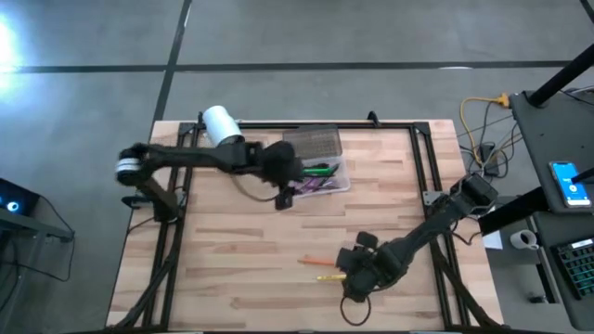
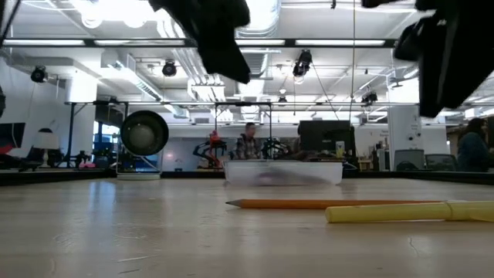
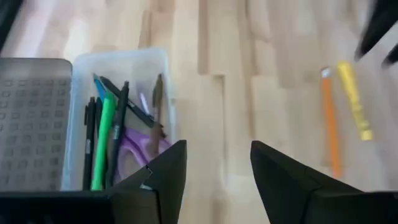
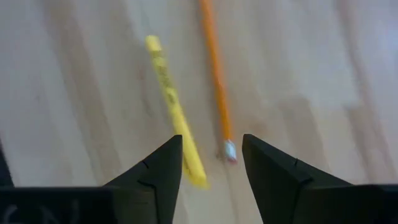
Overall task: Pick & place school supplies into a supply box
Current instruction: Put the pencil into the supply box
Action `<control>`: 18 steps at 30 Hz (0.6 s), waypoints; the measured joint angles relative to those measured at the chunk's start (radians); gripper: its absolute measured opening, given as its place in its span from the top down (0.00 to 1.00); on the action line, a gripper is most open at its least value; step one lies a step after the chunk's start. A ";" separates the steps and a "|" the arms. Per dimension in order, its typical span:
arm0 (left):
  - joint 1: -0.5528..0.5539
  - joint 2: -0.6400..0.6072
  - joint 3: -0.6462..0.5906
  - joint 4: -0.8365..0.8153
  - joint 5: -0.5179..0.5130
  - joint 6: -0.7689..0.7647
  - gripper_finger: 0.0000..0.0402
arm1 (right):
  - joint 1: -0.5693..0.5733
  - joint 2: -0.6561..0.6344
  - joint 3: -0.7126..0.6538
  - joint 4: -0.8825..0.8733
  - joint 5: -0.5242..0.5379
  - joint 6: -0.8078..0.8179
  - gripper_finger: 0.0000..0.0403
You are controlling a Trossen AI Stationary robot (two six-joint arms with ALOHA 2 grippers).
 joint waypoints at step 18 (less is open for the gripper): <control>-0.290 -0.529 -0.641 0.327 -0.377 -0.550 0.59 | -0.110 0.047 -0.171 0.373 -0.042 -0.356 0.62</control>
